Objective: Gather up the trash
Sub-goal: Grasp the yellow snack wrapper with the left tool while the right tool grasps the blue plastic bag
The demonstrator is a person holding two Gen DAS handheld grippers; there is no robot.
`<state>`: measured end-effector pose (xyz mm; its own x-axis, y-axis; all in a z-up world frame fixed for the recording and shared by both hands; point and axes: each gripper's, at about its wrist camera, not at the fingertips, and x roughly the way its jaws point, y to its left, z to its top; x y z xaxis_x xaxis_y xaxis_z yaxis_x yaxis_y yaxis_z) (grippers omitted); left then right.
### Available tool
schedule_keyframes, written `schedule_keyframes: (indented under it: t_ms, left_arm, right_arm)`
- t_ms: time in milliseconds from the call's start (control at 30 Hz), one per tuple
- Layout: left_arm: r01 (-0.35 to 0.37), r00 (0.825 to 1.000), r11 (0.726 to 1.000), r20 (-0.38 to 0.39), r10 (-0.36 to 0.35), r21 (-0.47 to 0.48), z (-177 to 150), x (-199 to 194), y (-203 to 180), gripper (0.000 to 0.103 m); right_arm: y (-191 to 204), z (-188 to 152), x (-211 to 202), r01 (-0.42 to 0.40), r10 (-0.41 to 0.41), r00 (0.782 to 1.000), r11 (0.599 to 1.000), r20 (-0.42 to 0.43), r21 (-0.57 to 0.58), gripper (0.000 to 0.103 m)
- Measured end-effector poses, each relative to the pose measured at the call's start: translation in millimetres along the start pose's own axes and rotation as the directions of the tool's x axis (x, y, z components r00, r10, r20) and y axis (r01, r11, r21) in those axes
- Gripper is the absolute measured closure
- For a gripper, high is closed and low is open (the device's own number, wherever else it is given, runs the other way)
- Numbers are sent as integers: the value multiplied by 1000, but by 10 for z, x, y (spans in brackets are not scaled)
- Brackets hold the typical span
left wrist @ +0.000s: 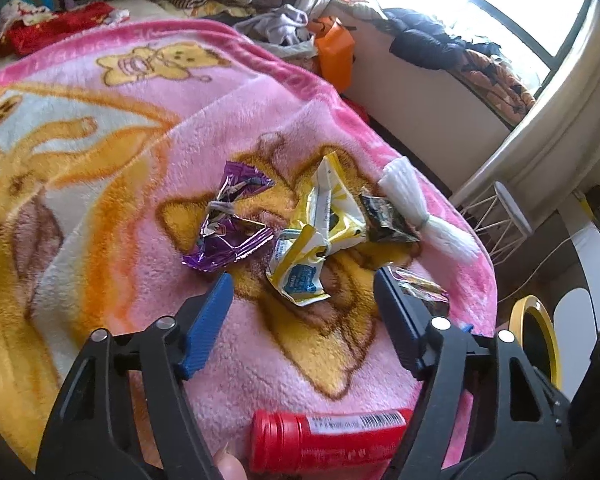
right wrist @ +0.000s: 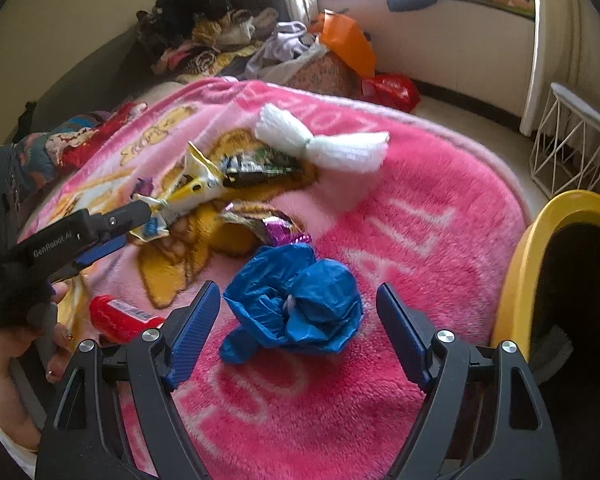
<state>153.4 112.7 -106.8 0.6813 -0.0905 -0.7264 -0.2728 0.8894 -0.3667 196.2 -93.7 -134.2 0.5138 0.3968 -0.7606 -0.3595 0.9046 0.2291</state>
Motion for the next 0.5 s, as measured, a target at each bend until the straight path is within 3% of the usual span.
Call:
schedule_keyframes:
  t_ms: [233, 367, 500]
  left_arm:
    - [-9, 1000, 1000, -27, 8, -21, 20, 175, 29, 49]
    - [-20, 1000, 999, -24, 19, -25, 46, 222, 15, 56]
    - [-31, 999, 999, -23, 30, -30, 64, 263, 14, 70]
  right_arm:
    - [0, 3, 185, -15, 16, 999, 1000, -36, 22, 27]
    - [-19, -31, 229, -2, 3, 999, 1000, -41, 26, 43]
    - [-99, -67, 192, 13, -12, 1000, 999, -29, 45, 64]
